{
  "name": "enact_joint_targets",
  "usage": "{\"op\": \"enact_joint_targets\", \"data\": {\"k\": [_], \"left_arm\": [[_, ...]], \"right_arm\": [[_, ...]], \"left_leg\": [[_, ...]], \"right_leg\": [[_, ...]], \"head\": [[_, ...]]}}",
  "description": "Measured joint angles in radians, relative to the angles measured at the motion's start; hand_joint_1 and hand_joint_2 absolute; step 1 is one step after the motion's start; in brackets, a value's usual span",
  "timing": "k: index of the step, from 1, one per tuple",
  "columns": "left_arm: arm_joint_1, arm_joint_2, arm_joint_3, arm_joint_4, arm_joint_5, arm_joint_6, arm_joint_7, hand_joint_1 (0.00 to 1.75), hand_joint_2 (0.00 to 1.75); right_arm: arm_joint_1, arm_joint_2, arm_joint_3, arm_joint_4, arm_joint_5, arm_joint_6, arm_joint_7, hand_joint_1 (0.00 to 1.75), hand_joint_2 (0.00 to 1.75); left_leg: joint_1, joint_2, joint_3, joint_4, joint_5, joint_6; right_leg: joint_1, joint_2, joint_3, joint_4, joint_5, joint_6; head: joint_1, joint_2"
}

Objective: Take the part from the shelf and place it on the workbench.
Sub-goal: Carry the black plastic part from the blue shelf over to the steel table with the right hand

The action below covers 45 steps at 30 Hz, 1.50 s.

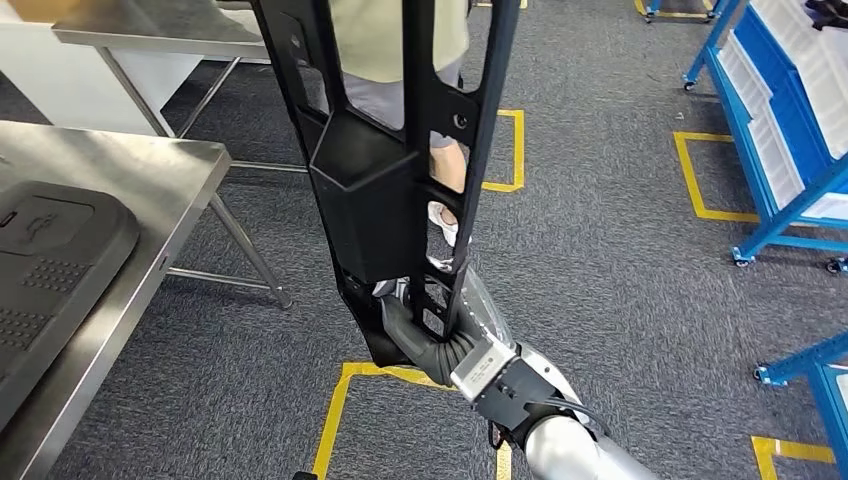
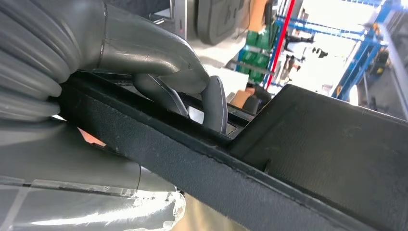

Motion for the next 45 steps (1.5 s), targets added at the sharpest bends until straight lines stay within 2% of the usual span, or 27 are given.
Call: {"op": "enact_joint_targets", "data": {"k": [2, 3, 5, 6, 8, 9, 11, 12, 13, 14, 16, 18, 20, 21, 23, 25, 27, 28, 29, 31, 33, 36, 38, 40, 42, 43, 45], "left_arm": [[0.0, 0.0, 0.0, 0.0, 0.0, 0.0, 0.002, 0.0, 1.75], [0.0, 0.0, 0.0, 0.001, 0.0, 0.0, 0.002, 0.0, 1.75], [0.002, 0.0, 0.0, 0.002, 0.0, 0.0, 0.003, 0.0, 1.75], [0.002, 0.0, 0.0, 0.002, 0.0, 0.0, 0.003, 0.0, 1.75], [0.0, 0.0, 0.0, 0.002, -0.001, 0.0, 0.004, 0.0, 1.75], [-0.002, 0.0, 0.0, 0.002, -0.001, 0.0, 0.004, 0.0, 1.75], [-0.002, 0.0, 0.001, 0.002, -0.001, 0.0, 0.004, 0.0, 1.75], [-0.002, 0.0, 0.002, 0.002, -0.001, 0.0, 0.004, 0.0, 1.75], [-0.001, 0.0, 0.003, 0.002, -0.001, 0.0, 0.004, 0.0, 1.75], [-0.001, 0.0, 0.003, 0.002, -0.001, 0.0, 0.004, 0.0, 1.75], [-0.002, 0.0, 0.005, 0.002, -0.001, 0.0, 0.004, 0.0, 1.75], [-0.002, 0.0, 0.007, 0.003, -0.001, 0.0, 0.004, 0.0, 1.75], [0.0, 0.0, 0.008, 0.003, 0.0, 0.0, 0.004, 0.0, 1.75], [0.001, 0.0, 0.008, 0.003, 0.0, 0.001, 0.004, 0.0, 1.75], [0.001, 0.001, 0.009, 0.004, 0.0, 0.003, 0.004, 0.0, 1.75], [0.001, 0.001, 0.012, 0.004, 0.0, 0.006, 0.004, 0.0, 1.75], [0.002, 0.001, 0.015, 0.004, 0.0, 0.007, 0.007, 0.0, 1.75], [0.003, 0.001, 0.016, 0.004, 0.0, 0.007, 0.008, 0.0, 1.75], [0.004, 0.001, 0.016, 0.004, 0.0, 0.007, 0.01, 0.0, 1.75], [0.003, 0.001, 0.017, 0.004, 0.0, 0.007, 0.013, 0.0, 1.75], [0.003, 0.001, 0.017, 0.004, 0.0, 0.007, 0.015, 0.0, 1.75], [0.006, 0.001, 0.017, 0.004, -0.001, 0.008, 0.018, 0.0, 1.75], [0.006, 0.001, 0.017, 0.004, -0.001, 0.008, 0.02, 0.0, 1.75], [0.004, 0.001, 0.018, 0.004, -0.001, 0.008, 0.021, 0.0, 1.75], [0.003, 0.001, 0.018, 0.004, -0.001, 0.009, 0.022, 0.0, 1.75], [0.003, 0.001, 0.018, 0.004, -0.001, 0.01, 0.022, 0.0, 1.75], [0.004, 0.001, 0.018, 0.004, -0.002, 0.01, 0.022, 0.0, 1.75]], "right_arm": [[-0.007, 0.004, 0.003, 0.0, 0.002, -0.001, 0.001, 1.75, 1.75], [-0.009, 0.005, 0.004, 0.001, 0.002, -0.001, 0.001, 1.75, 1.75], [-0.012, 0.007, 0.006, 0.001, 0.003, -0.001, 0.001, 1.75, 1.75], [-0.014, 0.009, 0.007, 0.001, 0.003, -0.001, 0.001, 1.75, 1.75], [-0.018, 0.011, 0.01, 0.002, 0.003, -0.001, 0.001, 1.75, 1.75], [-0.018, 0.011, 0.012, 0.004, 0.003, -0.002, 0.001, 1.75, 1.75], [-0.016, 0.01, 0.015, 0.007, 0.003, -0.002, 0.002, 1.75, 1.75], [-0.016, 0.01, 0.017, 0.008, 0.003, -0.002, 0.003, 1.75, 1.75], [-0.016, 0.01, 0.018, 0.009, 0.003, -0.002, 0.003, 1.75, 1.75], [-0.016, 0.01, 0.019, 0.009, 0.003, -0.002, 0.004, 1.75, 1.75], [-0.017, 0.01, 0.021, 0.01, 0.003, -0.002, 0.004, 1.75, 1.75], [-0.017, 0.01, 0.022, 0.01, 0.004, -0.004, 0.005, 1.75, 1.75], [-0.018, 0.011, 0.024, 0.01, 0.004, -0.005, 0.007, 1.75, 1.75], [-0.019, 0.012, 0.025, 0.01, 0.004, -0.005, 0.008, 1.75, 1.75], [-0.021, 0.014, 0.026, 0.01, 0.003, -0.006, 0.008, 1.75, 1.75], [-0.022, 0.016, 0.026, 0.011, 0.002, -0.007, 0.007, 1.75, 1.75], [-0.021, 0.016, 0.027, 0.013, 0.001, -0.006, 0.006, 1.75, 1.75], [-0.021, 0.016, 0.028, 0.014, 0.001, -0.006, 0.004, 1.75, 1.75], [-0.021, 0.016, 0.028, 0.014, 0.0, -0.005, 0.003, 1.75, 1.75], [-0.022, 0.016, 0.029, 0.015, 0.0, -0.004, 0.001, 1.75, 1.75], [-0.024, 0.016, 0.03, 0.015, 0.0, -0.001, -0.001, 1.75, 1.75], [-0.029, 0.018, 0.032, 0.015, 0.0, 0.001, -0.002, 1.75, 1.75], [-0.033, 0.019, 0.032, 0.015, -0.001, 0.001, -0.004, 1.75, 1.75], [-0.033, 0.018, 0.034, 0.016, -0.002, 0.001, -0.005, 1.75, 1.75], [-0.03, 0.016, 0.035, 0.019, -0.002, 0.0, -0.005, 1.75, 1.75], [-0.029, 0.016, 0.035, 0.02, -0.002, 0.0, -0.005, 1.75, 1.75], [-0.029, 0.016, 0.035, 0.021, -0.003, 0.0, -0.005, 1.75, 1.75]], "left_leg": [[-0.01, 0.029, 0.043, -0.095, 0.031, 0.011], [-0.015, 0.033, 0.047, -0.109, 0.029, 0.017], [-0.017, 0.013, 0.047, -0.115, 0.032, 0.029], [-0.015, 0.003, 0.05, -0.121, 0.033, 0.035], [-0.009, -0.018, 0.058, -0.131, 0.038, 0.049], [-0.009, -0.029, 0.059, -0.132, 0.038, 0.053], [-0.01, -0.052, 0.06, -0.131, 0.037, 0.057], [-0.011, -0.066, 0.061, -0.13, 0.036, 0.057], [-0.011, -0.08, 0.062, -0.128, 0.035, 0.057], [-0.011, -0.094, 0.065, -0.125, 0.032, 0.055], [-0.01, -0.121, 0.066, -0.118, 0.025, 0.048], [-0.008, -0.141, 0.062, -0.113, 0.022, 0.038], [-0.005, -0.157, 0.058, -0.115, 0.023, 0.026], [-0.005, -0.149, 0.057, -0.11, 0.02, 0.019], [-0.007, -0.102, 0.035, -0.057, -0.012, 0.009], [-0.005, -0.051, -0.023, 0.063, -0.07, 0.001], [0.001, -0.034, -0.07, 0.154, -0.096, -0.004], [0.003, -0.031, -0.07, 0.149, -0.083, -0.006], [0.004, -0.024, -0.048, 0.105, -0.054, -0.005], [-0.001, 0.015, 0.019, -0.03, 0.009, -0.001], [-0.009, 0.042, 0.053, -0.108, 0.031, 0.01], [-0.013, 0.017, 0.054, -0.12, 0.03, 0.027], [-0.008, -0.006, 0.059, -0.128, 0.034, 0.039], [-0.006, -0.029, 0.063, -0.131, 0.034, 0.047], [-0.008, -0.056, 0.064, -0.129, 0.033, 0.05], [-0.009, -0.071, 0.065, -0.128, 0.031, 0.051], [-0.01, -0.101, 0.07, -0.125, 0.027, 0.05]], "right_leg": [[0.004, -0.017, 0.006, 0.0, -0.007, 0.008], [0.004, -0.025, 0.008, -0.001, -0.009, 0.013], [0.003, -0.038, 0.013, -0.003, -0.014, 0.024], [0.001, -0.03, 0.014, 0.003, -0.021, 0.029], [-0.002, 0.016, -0.012, 0.07, -0.06, 0.033], [-0.003, 0.043, -0.043, 0.132, -0.087, 0.032], [-0.002, 0.067, -0.116, 0.256, -0.128, 0.033], [-0.002, 0.071, -0.138, 0.281, -0.123, 0.033], [-0.002, 0.074, -0.14, 0.264, -0.096, 0.032], [-0.002, 0.08, -0.123, 0.21, -0.053, 0.031], [-0.005, 0.116, -0.07, 0.075, 0.017, 0.027], [-0.006, 0.141, -0.046, 0.016, 0.031, 0.024], [-0.005, 0.126, -0.043, 0.01, 0.031, 0.017], [-0.004, 0.114, -0.039, 0.005, 0.033, 0.012], [-0.007, 0.09, -0.032, -0.004, 0.034, 0.001], [-0.004, 0.063, -0.027, -0.006, 0.03, -0.006], [-0.002, 0.035, -0.023, -0.006, 0.025, -0.009], [-0.001, 0.021, -0.02, -0.006, 0.022, -0.008], [-0.001, 0.009, -0.016, -0.006, 0.019, -0.007], [0.002, -0.013, -0.006, -0.006, 0.011, -0.001], [0.006, -0.032, 0.001, -0.006, 0.004, 0.009], [0.005, -0.051, 0.01, -0.007, -0.005, 0.025], [0.0, -0.012, -0.002, 0.029, -0.031, 0.034], [-0.002, 0.044, -0.059, 0.141, -0.084, 0.035], [-0.001, 0.065, -0.128, 0.255, -0.114, 0.034], [0.0, 0.069, -0.144, 0.269, -0.102, 0.033], [0.0, 0.082, -0.121, 0.186, -0.028, 0.028]], "head": [[-0.002, 0.0], [-0.001, 0.0], [0.002, 0.0], [0.003, 0.0], [0.009, 0.0], [0.015, 0.0], [0.026, 0.0], [0.03, 0.0], [0.033, 0.0], [0.036, 0.0], [0.042, 0.0], [0.044, 0.0], [0.042, 0.0], [0.041, 0.0], [0.029, 0.0], [0.013, 0.0], [0.004, 0.0], [0.001, 0.0], [-0.003, 0.0], [-0.012, 0.0], [-0.016, 0.0], [-0.012, 0.0], [-0.007, 0.0], [0.007, 0.0], [0.02, 0.0], [0.023, 0.0], [0.029, 0.0]]}}
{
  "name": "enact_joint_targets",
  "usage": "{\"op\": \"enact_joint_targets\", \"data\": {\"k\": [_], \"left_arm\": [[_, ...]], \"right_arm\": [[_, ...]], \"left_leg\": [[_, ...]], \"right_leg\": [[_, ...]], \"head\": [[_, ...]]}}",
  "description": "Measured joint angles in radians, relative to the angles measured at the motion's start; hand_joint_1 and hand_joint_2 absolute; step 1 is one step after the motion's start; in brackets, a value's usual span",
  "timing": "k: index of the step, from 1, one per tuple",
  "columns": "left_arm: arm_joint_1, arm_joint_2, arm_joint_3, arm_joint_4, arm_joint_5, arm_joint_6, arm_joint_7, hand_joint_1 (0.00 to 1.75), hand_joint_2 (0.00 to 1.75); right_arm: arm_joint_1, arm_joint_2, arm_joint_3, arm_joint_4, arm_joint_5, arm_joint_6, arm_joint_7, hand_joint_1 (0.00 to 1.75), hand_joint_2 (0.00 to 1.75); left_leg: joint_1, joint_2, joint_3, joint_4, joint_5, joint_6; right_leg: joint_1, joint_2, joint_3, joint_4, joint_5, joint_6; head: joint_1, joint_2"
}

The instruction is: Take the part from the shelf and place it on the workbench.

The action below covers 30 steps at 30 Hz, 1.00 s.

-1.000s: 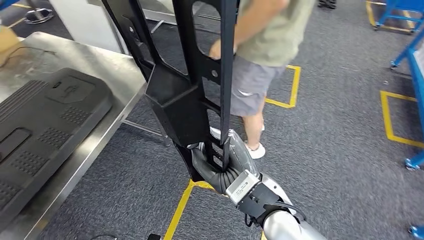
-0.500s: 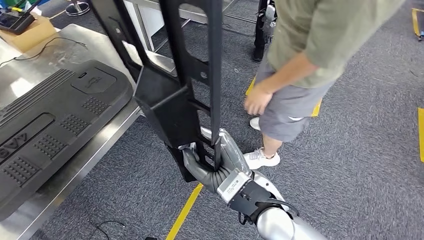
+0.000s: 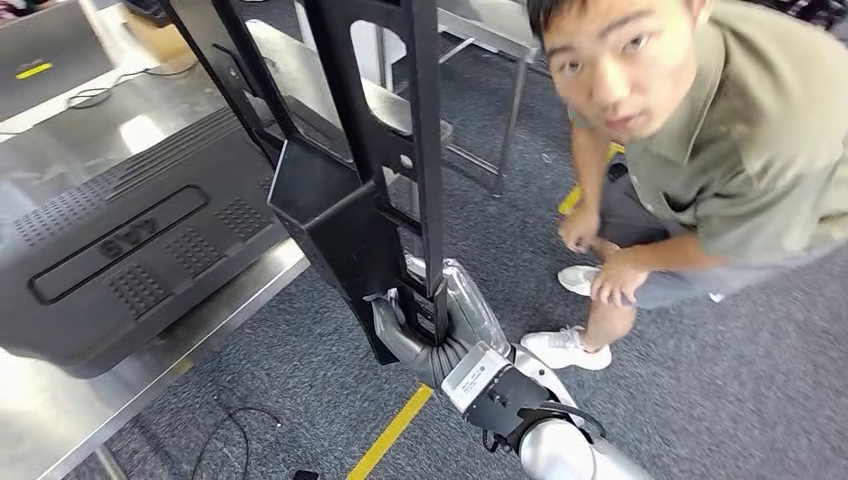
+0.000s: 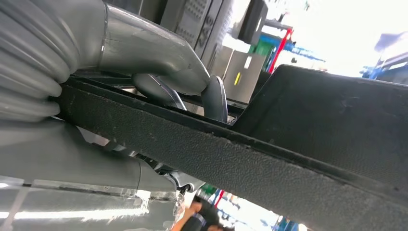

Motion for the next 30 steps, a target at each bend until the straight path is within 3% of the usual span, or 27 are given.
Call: {"op": "enact_joint_targets", "data": {"k": [2, 4, 6, 8, 10, 12, 13, 14, 15, 17, 19, 21, 22, 24, 25, 27, 28, 29, 30], "left_arm": [[-0.001, 0.0, 0.0, 0.0, -0.001, 0.0, 0.0, 0.0, 1.75], [-0.001, 0.0, 0.001, 0.0, -0.002, 0.0, 0.001, 0.0, 1.75], [0.001, 0.0, 0.002, 0.0, -0.003, 0.0, 0.001, 0.0, 1.75], [0.002, 0.0, 0.002, 0.0, -0.003, 0.0, 0.002, 0.0, 1.75], [0.001, 0.0, 0.002, 0.001, -0.004, 0.0, 0.002, 0.0, 1.75], [0.001, 0.0, 0.003, 0.001, -0.005, -0.002, 0.002, 0.0, 1.75], [0.002, 0.0, 0.003, 0.001, -0.006, -0.002, 0.002, 0.0, 1.75], [0.004, 0.0, 0.003, 0.001, -0.006, -0.003, 0.003, 0.0, 1.75], [0.005, 0.0, 0.003, 0.001, -0.006, -0.003, 0.003, 0.0, 1.75], [0.005, 0.0, 0.003, 0.001, -0.007, -0.004, 0.004, 0.0, 1.75], [0.005, 0.0, 0.003, 0.001, -0.008, -0.004, 0.004, 0.0, 1.75], [0.006, 0.001, 0.003, 0.002, -0.007, -0.004, 0.005, 0.0, 1.75], [0.007, 0.001, 0.003, 0.002, -0.007, -0.005, 0.007, 0.0, 1.75], [0.007, 0.0, 0.003, 0.003, -0.005, -0.007, 0.013, 0.0, 1.75], [0.007, 0.0, 0.003, 0.003, -0.004, -0.008, 0.015, 0.0, 1.75], [0.007, 0.0, 0.003, 0.003, -0.003, -0.009, 0.018, 0.0, 1.75], [0.008, 0.0, 0.003, 0.004, -0.002, -0.009, 0.019, 0.0, 1.75], [0.009, 0.0, 0.003, 0.004, -0.001, -0.01, 0.02, 0.0, 1.75], [0.01, 0.0, 0.003, 0.004, -0.001, -0.01, 0.021, 0.0, 1.75]], "right_arm": [[0.0, 0.0, 0.0, 0.0, 0.0, 0.0, 0.0, 1.75, 1.75], [-0.001, 0.0, 0.0, 0.001, 0.0, 0.0, 0.0, 1.75, 1.75], [-0.003, 0.001, 0.0, 0.002, 0.0, 0.0, 0.0, 1.75, 1.75], [-0.006, 0.004, 0.001, 0.002, 0.001, 0.0, 0.0, 1.75, 1.75], [-0.006, 0.006, 0.001, 0.002, 0.003, 0.0, 0.001, 1.75, 1.75], [-0.005, 0.005, 0.001, 0.002, 0.004, 0.0, 0.003, 1.75, 1.75], [-0.005, 0.005, 0.001, 0.002, 0.004, 0.0, 0.005, 1.75, 1.75], [-0.005, 0.005, 0.001, 0.002, 0.004, 0.0, 0.005, 1.75, 1.75], [-0.005, 0.006, 0.001, 0.002, 0.004, 0.0, 0.006, 1.75, 1.75], [-0.005, 0.006, 0.001, 0.002, 0.005, 0.0, 0.006, 1.75, 1.75], [-0.006, 0.006, 0.001, 0.002, 0.005, 0.0, 0.006, 1.75, 1.75], [-0.007, 0.006, 0.001, 0.002, 0.005, 0.0, 0.006, 1.75, 1.75], [-0.008, 0.006, 0.002, 0.002, 0.005, 0.0, 0.007, 1.75, 1.75], [-0.01, 0.006, 0.002, 0.002, 0.005, 0.0, 0.008, 1.75, 1.75], [-0.009, 0.006, 0.002, 0.002, 0.005, 0.001, 0.008, 1.75, 1.75], [-0.007, 0.004, 0.003, 0.003, 0.004, 0.001, 0.01, 1.75, 1.75], [-0.006, 0.004, 0.004, 0.003, 0.004, 0.001, 0.01, 1.75, 1.75], [-0.005, 0.003, 0.004, 0.004, 0.004, 0.001, 0.01, 1.75, 1.75], [-0.005, 0.003, 0.005, 0.004, 0.004, 0.001, 0.01, 1.75, 1.75]], "left_leg": [[0.001, -0.027, 0.001, 0.006, -0.006, -0.006], [0.006, -0.048, -0.004, 0.01, -0.008, -0.017], [0.009, -0.062, -0.008, 0.009, -0.008, -0.03], [0.006, -0.018, -0.017, 0.037, -0.027, -0.043], [0.005, 0.048, -0.062, 0.137, -0.081, -0.056], [0.011, 0.068, -0.124, 0.257, -0.128, -0.065], [0.013, 0.07, -0.139, 0.282, -0.128, -0.068], [0.014, 0.073, -0.133, 0.268, -0.109, -0.068], [0.014, 0.08, -0.107, 0.216, -0.076, -0.067], [0.008, 0.122, -0.038, 0.077, -0.015, -0.057], [-0.001, 0.148, -0.01, 0.009, 0.003, -0.043], [-0.003, 0.127, -0.011, 0.001, 0.004, -0.03], [-0.001, 0.115, -0.008, -0.004, 0.006, -0.024], [0.005, 0.092, 0.0, -0.014, 0.011, -0.012], [0.006, 0.081, 0.001, -0.016, 0.012, -0.009], [0.007, 0.055, 0.001, -0.014, 0.011, -0.003], [0.006, 0.041, 0.001, -0.012, 0.01, -0.003], [0.007, 0.027, 0.002, -0.01, 0.008, -0.003], [0.008, 0.012, 0.003, -0.006, 0.005, -0.005]], "right_leg": [[-0.004, 0.044, 0.048, -0.123, 0.058, -0.007], [-0.003, 0.073, 0.069, -0.171, 0.066, -0.012], [-0.001, 0.056, 0.073, -0.178, 0.067, -0.02], [-0.004, 0.03, 0.082, -0.187, 0.068, -0.031], [-0.003, 0.001, 0.09, -0.192, 0.064, -0.04], [0.0, -0.03, 0.095, -0.191, 0.057, -0.045], [0.0, -0.045, 0.098, -0.191, 0.054, -0.045], [0.0, -0.059, 0.102, -0.191, 0.051, -0.045], [0.001, -0.072, 0.107, -0.191, 0.047, -0.043], [0.004, -0.096, 0.119, -0.191, 0.038, -0.037], [0.007, -0.114, 0.126, -0.191, 0.031, -0.028], [0.008, -0.131, 0.132, -0.194, 0.026, -0.017], [0.006, -0.123, 0.135, -0.19, 0.02, -0.012], [0.002, -0.075, 0.116, -0.139, -0.013, -0.004], [-0.001, -0.045, 0.089, -0.085, -0.041, -0.003], [-0.002, -0.017, 0.018, 0.042, -0.087, -0.001], [-0.002, -0.014, -0.006, 0.076, -0.087, 0.0], [-0.002, -0.012, -0.013, 0.074, -0.068, 0.001], [-0.003, -0.008, -0.001, 0.033, -0.031, 0.001]], "head": [[0.005, 0.0], [0.008, 0.0], [0.009, 0.0], [0.0, 0.0], [-0.016, 0.0], [-0.026, 0.0], [-0.028, 0.0], [-0.031, 0.0], [-0.035, 0.0], [-0.045, 0.0], [-0.048, 0.0], [-0.046, 0.0], [-0.044, 0.0], [-0.038, 0.0], [-0.031, 0.0], [-0.018, 0.0], [-0.013, 0.0], [-0.01, 0.0], [-0.007, 0.0]]}}
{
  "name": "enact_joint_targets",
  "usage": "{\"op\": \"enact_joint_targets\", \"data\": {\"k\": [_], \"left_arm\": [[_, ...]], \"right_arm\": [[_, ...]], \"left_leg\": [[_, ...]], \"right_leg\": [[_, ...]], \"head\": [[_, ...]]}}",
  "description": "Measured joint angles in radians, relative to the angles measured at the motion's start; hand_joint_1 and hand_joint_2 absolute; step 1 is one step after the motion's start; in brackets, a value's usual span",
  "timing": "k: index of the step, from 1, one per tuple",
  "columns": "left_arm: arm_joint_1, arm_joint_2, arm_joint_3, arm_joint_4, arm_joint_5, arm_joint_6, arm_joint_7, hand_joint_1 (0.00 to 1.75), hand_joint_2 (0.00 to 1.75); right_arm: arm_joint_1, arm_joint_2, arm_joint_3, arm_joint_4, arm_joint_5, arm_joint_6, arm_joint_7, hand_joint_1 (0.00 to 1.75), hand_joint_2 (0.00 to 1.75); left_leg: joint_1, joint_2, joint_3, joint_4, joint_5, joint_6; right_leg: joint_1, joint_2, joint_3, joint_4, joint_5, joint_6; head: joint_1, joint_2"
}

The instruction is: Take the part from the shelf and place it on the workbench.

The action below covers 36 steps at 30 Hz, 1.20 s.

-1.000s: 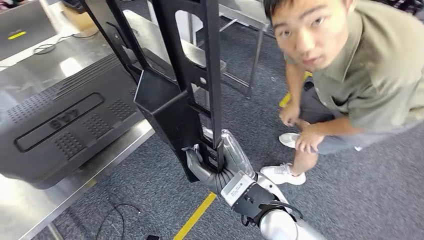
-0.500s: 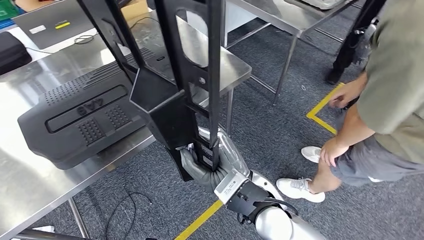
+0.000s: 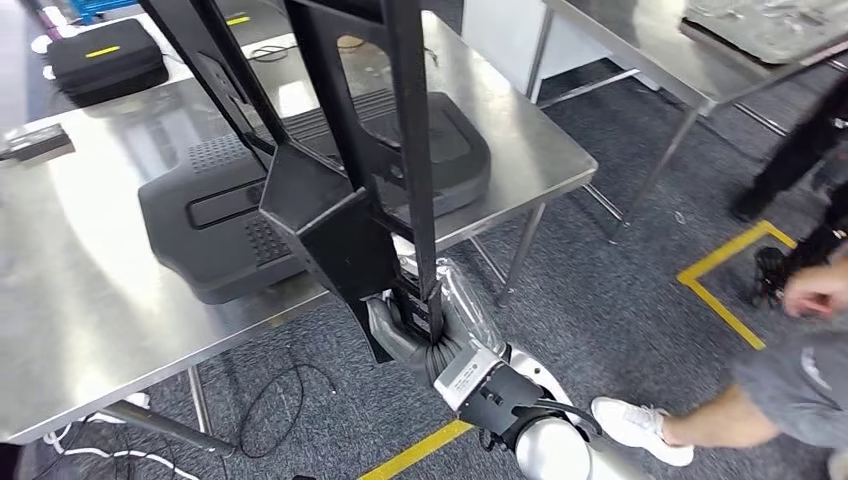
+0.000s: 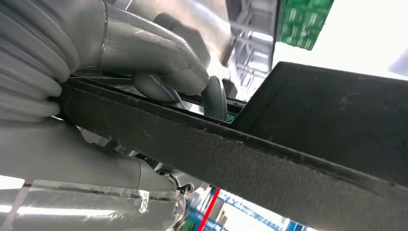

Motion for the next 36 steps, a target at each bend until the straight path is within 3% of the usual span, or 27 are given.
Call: {"op": "enact_joint_targets", "data": {"k": [1, 3, 5, 6, 7, 9, 11, 13, 14, 15, 18, 20, 24, 30, 34, 36], "left_arm": [[0.0, 0.0, 0.0, 0.0, 0.0, 0.0, 0.001, 0.0, 1.75], [-0.001, 0.0, 0.0, 0.0, 0.001, -0.002, 0.002, 0.0, 1.75], [0.0, 0.0, 0.001, 0.001, 0.002, -0.004, 0.004, 0.0, 1.75], [0.002, 0.0, 0.001, 0.001, 0.003, -0.005, 0.006, 0.0, 1.75], [0.004, 0.0, 0.001, 0.002, 0.003, -0.005, 0.007, 0.0, 1.75], [0.004, 0.001, 0.002, 0.002, 0.007, -0.006, 0.009, 0.0, 1.75], [0.003, 0.0, 0.002, 0.002, 0.01, -0.008, 0.011, 0.0, 1.75], [0.004, 0.001, 0.003, 0.002, 0.012, -0.008, 0.011, 0.0, 1.75], [0.004, 0.001, 0.003, 0.002, 0.012, -0.008, 0.011, 0.0, 1.75], [0.005, 0.001, 0.003, 0.002, 0.012, -0.008, 0.011, 0.0, 1.75], [0.007, 0.001, 0.003, 0.002, 0.012, -0.009, 0.011, 0.0, 1.75], [0.007, 0.001, 0.003, 0.002, 0.013, -0.01, 0.011, 0.0, 1.75], [0.012, 0.0, 0.004, 0.002, 0.017, -0.016, 0.012, 0.0, 1.75], [0.012, 0.0, 0.004, 0.002, 0.021, -0.02, 0.012, 0.0, 1.75], [0.012, 0.0, 0.004, 0.002, 0.021, -0.02, 0.012, 0.0, 1.75], [0.012, 0.001, 0.004, 0.003, 0.021, -0.02, 0.012, 0.0, 1.75]], "right_arm": [[0.0, 0.0, 0.001, 0.0, 0.0, 0.0, 0.0, 1.75, 1.75], [0.0, 0.0, 0.003, 0.001, 0.0, 0.0, 0.0, 1.75, 1.75], [0.0, -0.001, 0.004, 0.001, 0.0, 0.0, 0.0, 1.75, 1.75], [0.0, 0.0, 0.004, 0.001, 0.0, 0.0, 0.0, 1.75, 1.75], [-0.001, 0.001, 0.004, 0.001, 0.0, 0.0, 0.0, 1.75, 1.75], [-0.002, 0.003, 0.004, 0.001, -0.003, -0.001, -0.002, 1.75, 1.75], [-0.001, 0.004, 0.004, 0.001, -0.013, -0.003, -0.007, 1.75, 1.75], [0.002, 0.004, 0.004, 0.001, -0.025, -0.005, -0.013, 1.75, 1.75], [0.002, 0.004, 0.004, 0.001, -0.03, -0.006, -0.016, 1.75, 1.75], [0.002, 0.004, 0.004, 0.001, -0.033, -0.006, -0.018, 1.75, 1.75], [0.002, 0.004, 0.004, 0.001, -0.036, -0.007, -0.023, 1.75, 1.75], [0.002, 0.004, 0.004, 0.001, -0.037, -0.007, -0.024, 1.75, 1.75], [0.002, 0.003, 0.004, 0.001, -0.04, -0.008, -0.027, 1.75, 1.75], [0.002, 0.003, 0.004, 0.001, -0.042, -0.008, -0.029, 1.75, 1.75], [0.002, 0.003, 0.004, 0.001, -0.042, -0.008, -0.029, 1.75, 1.75], [0.002, 0.004, 0.004, 0.001, -0.042, -0.008, -0.029, 1.75, 1.75]], "left_leg": [[0.001, -0.014, 0.0, 0.005, -0.004, -0.004], [0.002, -0.039, -0.005, 0.016, -0.011, -0.015], [0.005, -0.059, -0.013, 0.02, -0.013, -0.028], [0.007, -0.069, -0.015, 0.018, -0.012, -0.034], [0.009, -0.065, -0.015, 0.02, -0.013, -0.041], [0.006, -0.019, -0.031, 0.06, -0.038, -0.052], [0.005, 0.039, -0.084, 0.172, -0.096, -0.06], [0.008, 0.055, -0.136, 0.278, -0.133, -0.065], [0.009, 0.057, -0.141, 0.287, -0.126, -0.065], [0.009, 0.058, -0.125, 0.258, -0.101, -0.063], [0.005, 0.066, -0.028, 0.068, -0.016, -0.05], [0.0, 0.071, -0.006, 0.014, -0.006, -0.041], [0.001, 0.065, -0.004, 0.008, -0.004, -0.044], [-0.001, 0.064, -0.004, 0.008, -0.006, -0.035], [-0.002, 0.064, -0.004, 0.009, -0.006, -0.032], [-0.005, 0.066, -0.005, 0.01, -0.007, -0.022]], "right_leg": [[-0.003, 0.015, 0.023, -0.066, 0.042, 0.0], [-0.009, 0.061, 0.064, -0.172, 0.088, 0.0], [-0.008, 0.081, 0.074, -0.197, 0.087, -0.004], [-0.008, 0.07, 0.076, -0.199, 0.088, -0.009], [-0.008, 0.059, 0.079, -0.204, 0.089, -0.015], [-0.009, 0.034, 0.087, -0.213, 0.091, -0.027], [-0.006, 0.011, 0.093, -0.216, 0.087, -0.036], [-0.004, -0.01, 0.096, -0.216, 0.083, -0.04], [-0.003, -0.017, 0.098, -0.216, 0.081, -0.04], [-0.003, -0.023, 0.1, -0.216, 0.08, -0.039], [-0.001, -0.03, 0.111, -0.215, 0.072, -0.032], [0.003, -0.033, 0.112, -0.214, 0.069, -0.024], [0.008, -0.031, 0.114, -0.216, 0.068, -0.039], [0.005, -0.032, 0.121, -0.23, 0.074, -0.021], [0.005, -0.032, 0.122, -0.233, 0.076, -0.011], [0.0, -0.036, 0.125, -0.24, 0.08, -0.001]], "head": [[0.004, 0.0], [0.01, 0.0], [0.011, 0.0], [0.01, 0.0], [0.01, 0.0], [-0.001, 0.0], [-0.017, 0.0], [-0.022, 0.0], [-0.025, 0.0], [-0.028, 0.0], [-0.04, 0.0], [-0.044, 0.0], [-0.031, 0.0], [-0.01, 0.0], [-0.007, 0.0], [-0.009, 0.0]]}}
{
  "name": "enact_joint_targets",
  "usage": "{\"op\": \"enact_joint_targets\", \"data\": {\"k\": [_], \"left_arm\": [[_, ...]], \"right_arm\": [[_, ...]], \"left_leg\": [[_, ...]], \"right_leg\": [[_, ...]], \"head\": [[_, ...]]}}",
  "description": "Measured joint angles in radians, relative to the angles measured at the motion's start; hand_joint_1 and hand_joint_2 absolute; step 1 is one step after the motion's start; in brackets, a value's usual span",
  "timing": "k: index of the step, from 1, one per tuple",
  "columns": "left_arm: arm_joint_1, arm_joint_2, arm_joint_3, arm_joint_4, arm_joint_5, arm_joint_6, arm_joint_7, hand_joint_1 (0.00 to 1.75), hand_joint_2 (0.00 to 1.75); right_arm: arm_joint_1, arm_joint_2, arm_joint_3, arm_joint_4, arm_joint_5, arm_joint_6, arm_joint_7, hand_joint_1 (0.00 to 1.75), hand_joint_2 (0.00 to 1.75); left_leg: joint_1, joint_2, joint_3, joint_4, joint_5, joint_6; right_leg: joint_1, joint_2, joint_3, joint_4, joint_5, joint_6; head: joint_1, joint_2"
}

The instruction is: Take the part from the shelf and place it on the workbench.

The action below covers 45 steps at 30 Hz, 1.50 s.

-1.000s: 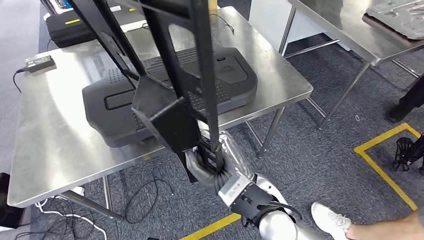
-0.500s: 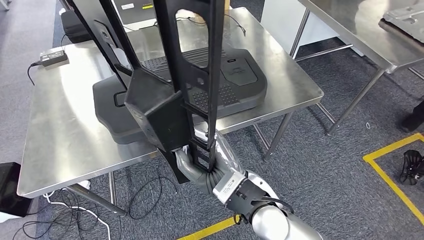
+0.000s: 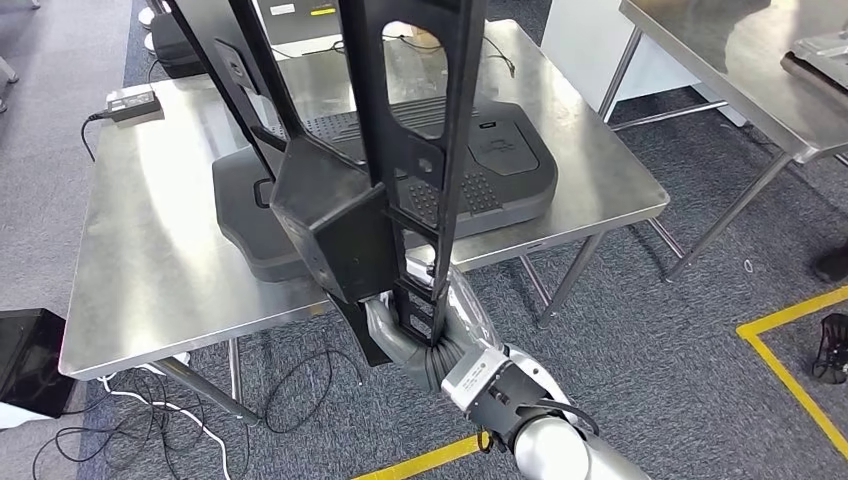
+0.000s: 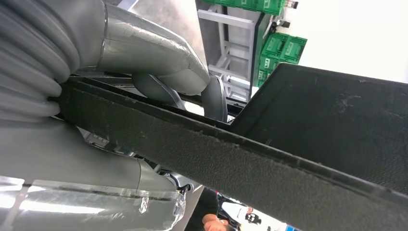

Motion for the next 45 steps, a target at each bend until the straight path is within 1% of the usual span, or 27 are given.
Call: {"op": "enact_joint_targets", "data": {"k": [2, 4, 7, 8, 9, 12, 14, 15, 16, 18, 20, 22, 23, 24, 25, 27, 28, 30, 32, 34, 35, 37, 38, 39, 42, 43, 45], "left_arm": [[0.0, 0.0, 0.0, 0.0, 0.0, 0.0, 0.0, 0.0, 1.75], [0.001, 0.0, 0.0, 0.0, 0.0, -0.001, -0.001, 0.0, 1.75], [0.0, -0.001, 0.0, 0.0, 0.0, -0.002, -0.001, 0.0, 1.75], [0.001, -0.001, 0.0, 0.0, 0.0, -0.002, -0.001, 0.0, 1.75], [0.001, -0.001, 0.0, 0.0, 0.0, -0.003, -0.001, 0.0, 1.75], [0.001, 0.001, 0.0, 0.001, 0.0, -0.003, -0.001, 0.0, 1.75], [0.0, 0.002, 0.001, 0.003, 0.0, -0.002, -0.002, 0.0, 1.75], [-0.001, 0.003, 0.001, 0.003, 0.0, -0.002, -0.002, 0.0, 1.75], [0.0, 0.003, 0.001, 0.003, 0.0, -0.002, -0.003, 0.0, 1.75], [0.0, 0.003, 0.002, 0.004, 0.001, -0.002, -0.004, 0.0, 1.75], [0.0, 0.003, 0.003, 0.004, 0.0, -0.002, -0.004, 0.0, 1.75], [0.0, 0.003, 0.005, 0.004, 0.0, -0.003, -0.006, 0.0, 1.75], [0.0, 0.003, 0.006, 0.004, 0.0, -0.003, -0.007, 0.0, 1.75], [0.0, 0.003, 0.006, 0.004, 0.0, -0.003, -0.008, 0.0, 1.75], [0.0, 0.003, 0.006, 0.004, 0.0, -0.003, -0.009, 0.0, 1.75], [0.001, 0.004, 0.007, 0.005, 0.0, -0.003, -0.009, 0.0, 1.75], [0.002, 0.004, 0.007, 0.006, 0.0, -0.002, -0.009, 0.0, 1.75], [0.002, 0.006, 0.007, 0.007, 0.0, -0.002, -0.009, 0.0, 1.75], [0.005, 0.005, 0.007, 0.008, 0.0, -0.002, -0.009, 0.0, 1.75], [0.007, 0.005, 0.007, 0.008, 0.0, -0.002, -0.01, 0.0, 1.75], [0.006, 0.005, 0.007, 0.008, -0.001, -0.002, -0.01, 0.0, 1.75], [0.004, 0.004, 0.007, 0.008, -0.001, -0.003, -0.01, 0.0, 1.75], [0.005, 0.004, 0.007, 0.008, -0.001, -0.003, -0.01, 0.0, 1.75], [0.006, 0.004, 0.007, 0.008, -0.001, -0.003, -0.01, 0.0, 1.75], [0.008, 0.004, 0.007, 0.008, -0.002, -0.003, -0.01, 0.0, 1.75], [0.008, 0.004, 0.007, 0.008, -0.002, -0.003, -0.01, 0.0, 1.75], [0.007, 0.003, 0.007, 0.008, -0.004, -0.003, -0.01, 0.0, 1.75]], "right_arm": [[0.0, 0.001, 0.0, -0.001, 0.0, 0.0, 0.0, 1.75, 1.75], [-0.002, 0.001, 0.0, -0.001, -0.001, -0.001, -0.002, 1.75, 1.75], [0.002, -0.002, -0.001, 0.0, -0.001, -0.002, -0.002, 1.75, 1.75], [0.004, -0.003, 0.0, 0.0, -0.001, -0.002, -0.002, 1.75, 1.75], [0.006, -0.003, 0.0, 0.0, -0.001, -0.002, -0.002, 1.75, 1.75], [0.006, -0.004, 0.0, 0.0, -0.001, -0.002, -0.002, 1.75, 1.75], [0.008, -0.004, 0.0, 0.0, -0.001, -0.002, -0.002, 1.75, 1.75], [0.009, -0.004, 0.0, 0.0, -0.002, -0.002, -0.002, 1.75, 1.75], [0.009, -0.003, -0.001, 0.0, -0.002, -0.002, -0.003, 1.75, 1.75], [0.009, -0.003, -0.001, 0.0, -0.002, -0.002, -0.004, 1.75, 1.75], [0.009, -0.002, -0.001, 0.0, -0.002, -0.002, -0.005, 1.75, 1.75], [0.01, -0.002, -0.001, 0.0, -0.003, -0.002, -0.006, 1.75, 1.75], [0.01, -0.002, 0.0, 0.0, -0.003, -0.002, -0.006, 1.75, 1.75], [0.01, -0.002, 0.0, 0.0, -0.004, -0.001, -0.006, 1.75, 1.75], [0.01, -0.002, 0.0, 0.0, -0.004, -0.001, -0.006, 1.75, 1.75], [0.009, -0.002, -0.001, 0.0, -0.004, -0.001, -0.007, 1.75, 1.75], [0.009, -0.002, 0.0, 0.0, -0.004, -0.001, -0.007, 1.75, 1.75], [0.01, -0.002, 0.0, 0.0, -0.004, -0.001, -0.007, 1.75, 1.75], [0.009, -0.002, 0.0, 0.0, -0.004, -0.001, -0.007, 1.75, 1.75], [0.007, -0.002, -0.001, 0.0, -0.004, -0.001, -0.008, 1.75, 1.75], [0.005, -0.003, -0.001, 0.0, -0.004, -0.001, -0.008, 1.75, 1.75], [0.005, -0.003, -0.001, 0.0, -0.005, -0.001, -0.008, 1.75, 1.75], [0.007, -0.003, -0.001, 0.0, -0.005, -0.001, -0.007, 1.75, 1.75], [0.009, -0.004, -0.001, 0.0, -0.006, -0.001, -0.007, 1.75, 1.75], [0.01, -0.004, -0.001, 0.0, -0.007, -0.001, -0.007, 1.75, 1.75], [0.01, -0.004, -0.001, 0.0, -0.007, -0.001, -0.007, 1.75, 1.75], [0.01, -0.004, -0.001, 0.001, -0.007, -0.001, -0.007, 1.75, 1.75]], "left_leg": [[0.002, 0.001, 0.013, -0.022, 0.008, 0.015], [0.01, -0.001, 0.032, -0.053, 0.021, 0.022], [0.016, -0.004, 0.037, -0.061, 0.023, 0.022], [0.018, -0.006, 0.037, -0.059, 0.021, 0.019], [0.022, -0.008, 0.037, -0.055, 0.017, 0.013], [0.035, -0.012, 0.033, -0.026, -0.004, -0.017], [0.034, -0.014, 0.026, -0.007, -0.018, -0.036], [0.032, -0.015, 0.025, -0.005, -0.021, -0.042], [0.034, -0.016, 0.026, -0.004, -0.022, -0.045], [0.037, -0.013, 0.025, 0.014, -0.034, -0.051], [0.034, -0.007, -0.017, 0.106, -0.079, -0.05], [0.027, -0.005, -0.094, 0.248, -0.13, -0.043], [0.023, -0.005, -0.123, 0.294, -0.138, -0.037], [0.018, -0.005, -0.135, 0.303, -0.125, -0.028], [0.011, -0.005, -0.128, 0.273, -0.093, -0.015], [-0.007, -0.003, -0.081, 0.148, -0.014, 0.02], [-0.015, 0.0, -0.059, 0.091, 0.008, 0.035], [-0.026, 0.006, -0.04, 0.034, 0.011, 0.051], [-0.025, 0.004, -0.019, 0.0, 0.008, 0.05], [-0.018, -0.001, 0.016, -0.026, 0.007, 0.049], [-0.015, -0.003, 0.029, -0.033, 0.005, 0.048], [-0.015, -0.005, 0.043, -0.036, -0.006, 0.047], [-0.015, -0.005, 0.048, -0.035, -0.013, 0.045], [-0.015, -0.006, 0.056, -0.034, -0.021, 0.043], [-0.015, -0.007, 0.072, -0.031, -0.036, 0.038], [-0.015, -0.007, 0.073, -0.031, -0.037, 0.038], [-0.014, -0.007, 0.084, -0.029, -0.049, 0.032]], "right_leg": [[0.0, -0.003, 0.005, -0.006, 0.001, 0.011], [0.003, 0.011, -0.012, 0.038, -0.026, 0.014], [-0.004, 0.032, -0.105, 0.215, -0.102, 0.019], [-0.008, 0.034, -0.128, 0.249, -0.106, 0.023], [-0.013, 0.034, -0.132, 0.247, -0.09, 0.028], [-0.029, 0.039, -0.061, 0.085, 0.0, 0.048], [-0.031, 0.048, -0.041, 0.039, 0.006, 0.037], [-0.028, 0.051, -0.045, 0.045, 0.0, 0.024], [-0.028, 0.051, -0.046, 0.047, -0.003, 0.011], [-0.025, 0.049, -0.043, 0.048, -0.007, -0.004], [-0.021, 0.044, -0.036, 0.047, -0.013, -0.018], [-0.012, 0.039, -0.028, 0.047, -0.021, -0.029], [-0.006, 0.038, -0.023, 0.047, -0.025, -0.033], [0.0, 0.037, -0.016, 0.047, -0.03, -0.036], [0.005, 0.037, -0.008, 0.047, -0.036, -0.037], [0.014, 0.036, 0.011, 0.045, -0.049, -0.04], [0.015, 0.036, 0.016, 0.043, -0.054, -0.039], [0.012, 0.032, 0.019, 0.037, -0.055, -0.031], [0.009, 0.027, 0.03, 0.035, -0.048, -0.019], [0.009, 0.028, 0.027, 0.065, -0.055, -0.011], [0.009, 0.03, 0.006, 0.104, -0.071, -0.007], [0.005, 0.034, -0.07, 0.212, -0.11, 0.003], [0.004, 0.034, -0.106, 0.25, -0.122, 0.008], [0.003, 0.034, -0.129, 0.259, -0.116, 0.011], [0.002, 0.034, -0.137, 0.216, -0.068, 0.011], [0.002, 0.034, -0.136, 0.212, -0.065, 0.011], [0.006, 0.034, -0.116, 0.14, -0.026, 0.004]], "head": [[-0.006, 0.0], [-0.003, 0.0], [0.011, 0.0], [0.015, 0.0], [0.018, 0.0], [0.028, 0.0], [0.035, 0.0], [0.033, 0.0], [0.025, 0.0], [0.008, 0.0], [-0.009, 0.0], [-0.026, 0.0], [-0.033, 0.0], [-0.038, 0.0], [-0.042, 0.0], [-0.046, 0.0], [-0.044, 0.0], [-0.042, 0.0], [-0.048, 0.0], [-0.046, 0.0], [-0.041, 0.0], [-0.03, 0.0], [-0.026, 0.0], [-0.021, 0.0], [-0.012, 0.0], [-0.012, 0.0], [-0.008, 0.0]]}}
